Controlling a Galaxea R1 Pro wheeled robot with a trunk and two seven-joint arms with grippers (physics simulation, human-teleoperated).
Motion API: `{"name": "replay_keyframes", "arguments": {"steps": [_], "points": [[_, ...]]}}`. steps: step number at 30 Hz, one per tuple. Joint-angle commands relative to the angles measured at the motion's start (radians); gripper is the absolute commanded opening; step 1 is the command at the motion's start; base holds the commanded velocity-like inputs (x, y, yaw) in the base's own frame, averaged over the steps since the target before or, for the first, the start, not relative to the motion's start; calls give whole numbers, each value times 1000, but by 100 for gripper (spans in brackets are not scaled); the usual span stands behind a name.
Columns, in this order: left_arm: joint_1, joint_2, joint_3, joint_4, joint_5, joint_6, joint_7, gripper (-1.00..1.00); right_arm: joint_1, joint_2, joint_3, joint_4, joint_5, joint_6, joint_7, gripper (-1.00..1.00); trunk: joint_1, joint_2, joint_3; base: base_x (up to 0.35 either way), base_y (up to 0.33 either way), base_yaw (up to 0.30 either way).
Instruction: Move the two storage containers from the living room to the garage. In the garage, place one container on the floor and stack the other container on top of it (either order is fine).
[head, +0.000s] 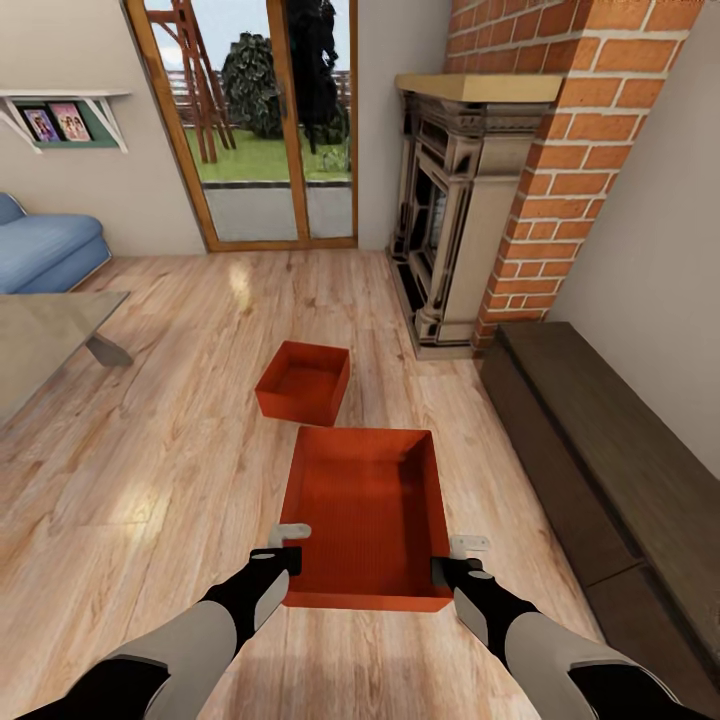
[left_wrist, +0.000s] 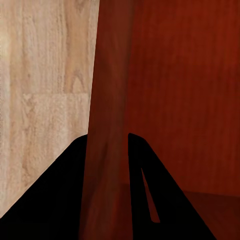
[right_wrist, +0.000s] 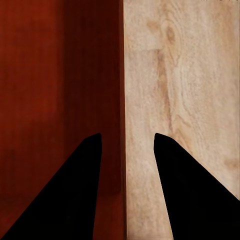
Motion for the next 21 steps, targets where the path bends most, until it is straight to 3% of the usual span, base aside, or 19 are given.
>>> {"name": "replay_keyframes", "arguments": {"steps": [1,21], "points": [[0,1,-5,-3,-10,7,25,-100,0,0,6,0,-14,0,7,-100,-4,7,3,0,0,0],[0,1,-6,-3,-10,7,25,-100,0,0,6,0,-14,3,7,-100,-81,147,65,0,0,0]]}}
